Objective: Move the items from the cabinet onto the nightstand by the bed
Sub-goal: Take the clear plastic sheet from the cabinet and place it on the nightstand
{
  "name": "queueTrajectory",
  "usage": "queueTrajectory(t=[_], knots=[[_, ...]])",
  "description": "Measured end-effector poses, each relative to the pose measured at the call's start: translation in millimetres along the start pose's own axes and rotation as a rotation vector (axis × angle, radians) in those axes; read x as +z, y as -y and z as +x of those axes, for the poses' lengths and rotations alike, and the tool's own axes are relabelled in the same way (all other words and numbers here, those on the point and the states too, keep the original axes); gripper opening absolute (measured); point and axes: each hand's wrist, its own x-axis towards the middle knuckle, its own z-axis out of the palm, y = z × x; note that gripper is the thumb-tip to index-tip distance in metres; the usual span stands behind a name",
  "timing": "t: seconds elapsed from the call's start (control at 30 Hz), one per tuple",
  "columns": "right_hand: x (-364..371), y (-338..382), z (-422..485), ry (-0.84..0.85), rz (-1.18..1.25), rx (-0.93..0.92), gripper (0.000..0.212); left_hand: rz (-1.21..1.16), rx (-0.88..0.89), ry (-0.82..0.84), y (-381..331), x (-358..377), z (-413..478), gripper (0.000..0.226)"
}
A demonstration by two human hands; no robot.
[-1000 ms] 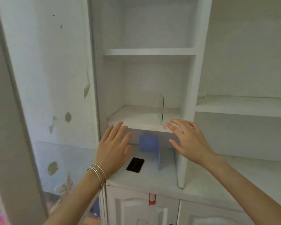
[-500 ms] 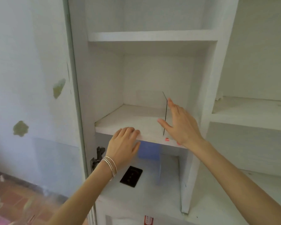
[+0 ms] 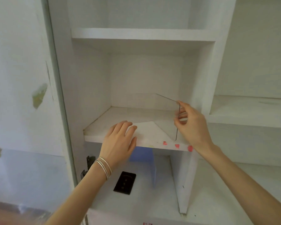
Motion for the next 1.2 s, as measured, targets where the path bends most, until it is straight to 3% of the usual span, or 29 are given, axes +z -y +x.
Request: queueTrajectory(t=[0.23, 0.63, 0.77, 1.03, 1.2], knots=[[-49, 5, -10, -0.104, 0.077, 0.077, 0.031, -0.029, 0.092, -0.123, -9, -8, 12, 0.032], [-150, 36, -25, -0.172, 0.089, 0.208, 0.019, -0.176, 0.165, -0.158, -39, -34, 28, 0.034], [-190, 41, -38, -0.171, 0.086, 0.270, 0.014, -0.318, 0.226, -0.155, -72, -41, 23, 0.036], [-270, 30, -92, -0.169, -0.135, 0.463, 0.016, -0.585, 0.425, 0.030, -158, -20, 3, 0.043], [-336, 36, -149, -0.248, -0.213, 0.623, 0.016, -0.708, 0.573, 0.039, -233, -23, -9, 0.039]])
